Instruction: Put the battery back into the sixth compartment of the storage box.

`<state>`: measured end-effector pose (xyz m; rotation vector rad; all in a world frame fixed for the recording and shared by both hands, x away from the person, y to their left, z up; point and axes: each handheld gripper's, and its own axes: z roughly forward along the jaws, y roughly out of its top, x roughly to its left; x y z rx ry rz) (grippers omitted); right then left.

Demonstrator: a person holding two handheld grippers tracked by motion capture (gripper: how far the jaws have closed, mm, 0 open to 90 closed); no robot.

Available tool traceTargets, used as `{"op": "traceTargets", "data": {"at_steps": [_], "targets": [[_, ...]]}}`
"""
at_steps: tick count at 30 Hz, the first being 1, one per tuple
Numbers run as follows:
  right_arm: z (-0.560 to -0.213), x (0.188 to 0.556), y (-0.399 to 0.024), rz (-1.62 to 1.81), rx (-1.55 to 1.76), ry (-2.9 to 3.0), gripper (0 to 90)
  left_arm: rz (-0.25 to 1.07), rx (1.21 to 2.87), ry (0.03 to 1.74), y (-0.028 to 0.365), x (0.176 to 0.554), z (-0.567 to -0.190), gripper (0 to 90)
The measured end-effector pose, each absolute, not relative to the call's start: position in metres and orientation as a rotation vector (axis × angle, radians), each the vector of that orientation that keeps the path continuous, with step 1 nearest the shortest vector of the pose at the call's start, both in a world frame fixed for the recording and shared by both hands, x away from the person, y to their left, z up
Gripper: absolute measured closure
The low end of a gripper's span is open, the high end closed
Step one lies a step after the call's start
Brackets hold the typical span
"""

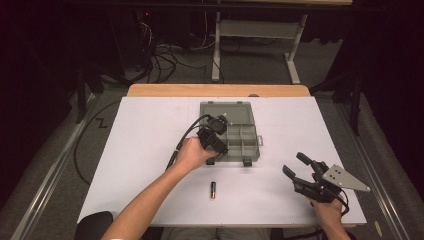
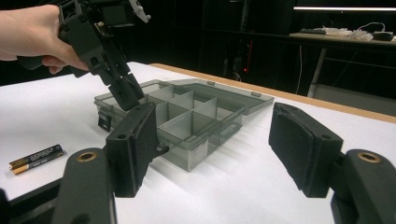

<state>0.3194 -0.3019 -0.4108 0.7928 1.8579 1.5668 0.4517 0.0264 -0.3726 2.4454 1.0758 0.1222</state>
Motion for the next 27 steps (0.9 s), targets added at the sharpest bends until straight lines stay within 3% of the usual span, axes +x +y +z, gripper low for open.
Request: {"op": "traceTargets", "data": {"at_steps": [27], "targets": [[-0.411,0.319,-0.301,1.566,0.792,1.861,34.5,0.125,2.416,1.096,0.045,0.431,-0.373,46.2]]}}
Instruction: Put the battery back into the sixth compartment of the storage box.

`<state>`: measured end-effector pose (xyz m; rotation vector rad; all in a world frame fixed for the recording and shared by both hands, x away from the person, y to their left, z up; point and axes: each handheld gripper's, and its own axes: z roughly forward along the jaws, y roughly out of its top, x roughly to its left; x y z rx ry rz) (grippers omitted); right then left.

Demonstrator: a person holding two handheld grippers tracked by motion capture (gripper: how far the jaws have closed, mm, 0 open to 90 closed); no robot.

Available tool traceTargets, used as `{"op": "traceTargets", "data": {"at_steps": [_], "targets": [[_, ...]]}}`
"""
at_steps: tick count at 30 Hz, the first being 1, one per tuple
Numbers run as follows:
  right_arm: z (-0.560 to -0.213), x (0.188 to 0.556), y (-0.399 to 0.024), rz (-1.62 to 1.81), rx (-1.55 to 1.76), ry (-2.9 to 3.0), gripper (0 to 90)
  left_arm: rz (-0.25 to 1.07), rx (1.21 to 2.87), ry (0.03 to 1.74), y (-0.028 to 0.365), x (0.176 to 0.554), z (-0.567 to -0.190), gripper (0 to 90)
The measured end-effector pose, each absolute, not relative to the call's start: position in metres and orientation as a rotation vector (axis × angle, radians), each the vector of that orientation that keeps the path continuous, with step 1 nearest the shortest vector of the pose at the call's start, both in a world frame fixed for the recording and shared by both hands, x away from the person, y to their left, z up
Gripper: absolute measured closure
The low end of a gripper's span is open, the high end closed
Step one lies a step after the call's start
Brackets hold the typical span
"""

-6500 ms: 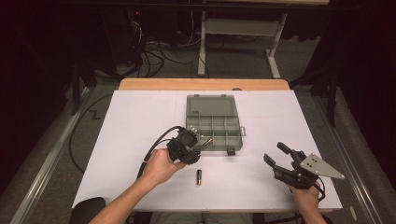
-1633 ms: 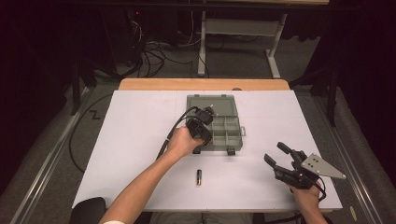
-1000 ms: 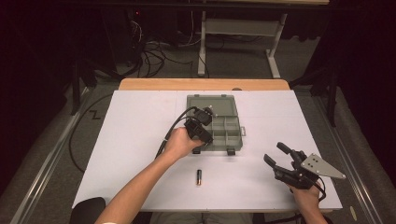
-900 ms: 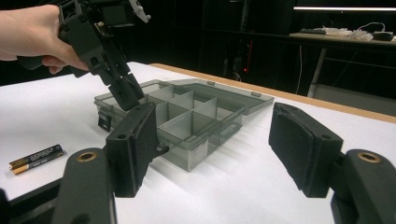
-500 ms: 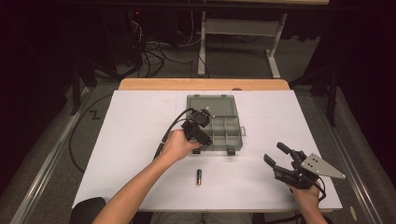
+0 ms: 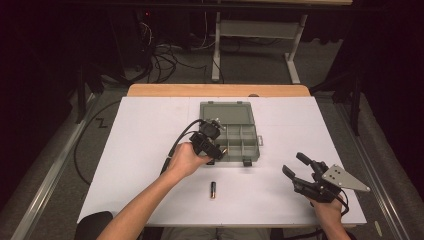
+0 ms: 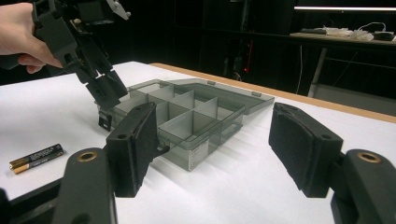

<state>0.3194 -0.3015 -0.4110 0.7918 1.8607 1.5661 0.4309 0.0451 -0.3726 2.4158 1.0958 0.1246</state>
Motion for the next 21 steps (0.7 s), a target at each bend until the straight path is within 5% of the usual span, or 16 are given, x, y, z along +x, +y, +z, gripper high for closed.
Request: {"op": "traceTargets", "data": {"at_steps": [21], "targets": [[-0.411,0.319,-0.301,1.565,0.792,1.862,34.5,0.149,2.407,1.06,0.057,0.411,-0.371,45.2]]}}
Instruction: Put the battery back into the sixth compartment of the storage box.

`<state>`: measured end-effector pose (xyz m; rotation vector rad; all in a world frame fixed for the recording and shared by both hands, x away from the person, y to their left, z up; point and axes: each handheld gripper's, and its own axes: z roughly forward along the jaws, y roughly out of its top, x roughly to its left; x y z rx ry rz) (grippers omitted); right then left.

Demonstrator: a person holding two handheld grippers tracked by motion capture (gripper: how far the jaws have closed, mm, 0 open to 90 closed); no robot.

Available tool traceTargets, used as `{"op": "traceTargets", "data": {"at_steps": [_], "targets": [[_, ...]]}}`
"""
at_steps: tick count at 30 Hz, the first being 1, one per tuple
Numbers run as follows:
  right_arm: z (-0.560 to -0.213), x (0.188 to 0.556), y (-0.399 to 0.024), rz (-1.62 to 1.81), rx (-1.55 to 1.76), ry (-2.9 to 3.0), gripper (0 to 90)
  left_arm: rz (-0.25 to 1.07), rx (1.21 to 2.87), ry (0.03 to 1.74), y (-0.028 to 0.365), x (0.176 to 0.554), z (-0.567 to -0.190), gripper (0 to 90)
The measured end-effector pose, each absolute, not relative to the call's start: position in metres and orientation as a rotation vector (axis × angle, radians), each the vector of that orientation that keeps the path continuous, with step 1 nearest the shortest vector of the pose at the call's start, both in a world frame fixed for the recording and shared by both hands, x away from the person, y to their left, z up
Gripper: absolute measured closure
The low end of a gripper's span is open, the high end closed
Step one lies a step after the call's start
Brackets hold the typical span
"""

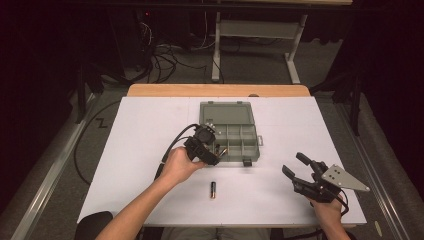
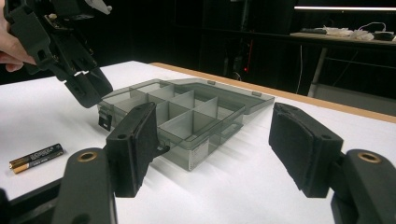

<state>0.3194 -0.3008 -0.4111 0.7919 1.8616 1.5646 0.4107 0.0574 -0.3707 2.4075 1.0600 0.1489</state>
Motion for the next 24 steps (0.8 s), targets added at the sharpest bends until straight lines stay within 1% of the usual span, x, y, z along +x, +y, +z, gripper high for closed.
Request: {"op": "traceTargets", "data": {"at_steps": [24], "targets": [[-0.411,0.319,-0.301,1.562,0.792,1.865,34.5,0.147,2.451,1.01,0.057,0.387,-0.381,44.4]]}}
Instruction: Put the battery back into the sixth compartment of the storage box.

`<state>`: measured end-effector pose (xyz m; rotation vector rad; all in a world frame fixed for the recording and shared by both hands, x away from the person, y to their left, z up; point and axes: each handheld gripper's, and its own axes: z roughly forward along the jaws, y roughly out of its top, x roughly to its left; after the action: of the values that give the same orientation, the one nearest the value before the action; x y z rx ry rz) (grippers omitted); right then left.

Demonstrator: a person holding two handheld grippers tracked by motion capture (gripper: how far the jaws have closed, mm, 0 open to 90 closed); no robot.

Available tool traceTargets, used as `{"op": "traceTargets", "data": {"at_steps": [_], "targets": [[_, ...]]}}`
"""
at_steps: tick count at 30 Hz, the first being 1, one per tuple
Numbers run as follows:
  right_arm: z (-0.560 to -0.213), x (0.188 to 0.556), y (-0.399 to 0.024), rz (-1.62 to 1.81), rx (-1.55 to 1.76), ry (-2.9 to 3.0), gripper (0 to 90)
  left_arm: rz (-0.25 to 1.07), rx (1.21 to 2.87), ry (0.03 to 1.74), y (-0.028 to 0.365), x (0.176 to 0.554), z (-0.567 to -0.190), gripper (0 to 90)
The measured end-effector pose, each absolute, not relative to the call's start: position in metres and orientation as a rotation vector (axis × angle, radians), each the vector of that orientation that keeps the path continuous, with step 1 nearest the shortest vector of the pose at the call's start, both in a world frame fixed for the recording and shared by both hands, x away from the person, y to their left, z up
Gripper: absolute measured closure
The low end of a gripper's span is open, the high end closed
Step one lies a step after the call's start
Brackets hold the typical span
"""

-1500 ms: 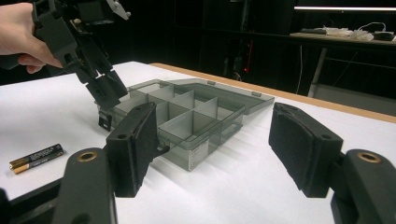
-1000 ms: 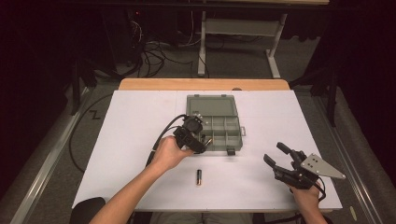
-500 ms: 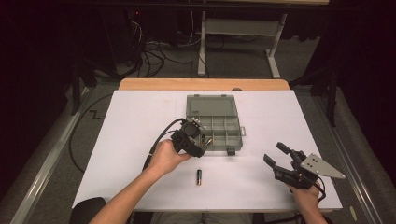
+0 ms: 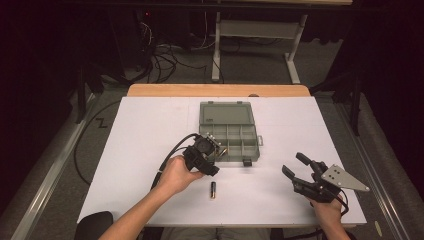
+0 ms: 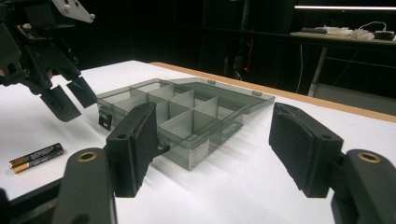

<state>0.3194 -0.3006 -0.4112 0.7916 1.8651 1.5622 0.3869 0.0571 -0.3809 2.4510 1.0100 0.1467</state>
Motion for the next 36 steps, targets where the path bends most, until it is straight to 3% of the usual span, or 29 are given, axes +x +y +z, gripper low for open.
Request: {"op": "traceTargets", "data": {"at_steps": [36], "targets": [[-0.412,0.32,-0.3,1.552,0.793,1.868,34.6,0.069,2.514,0.957,0.051,0.353,-0.397,43.0]]}}
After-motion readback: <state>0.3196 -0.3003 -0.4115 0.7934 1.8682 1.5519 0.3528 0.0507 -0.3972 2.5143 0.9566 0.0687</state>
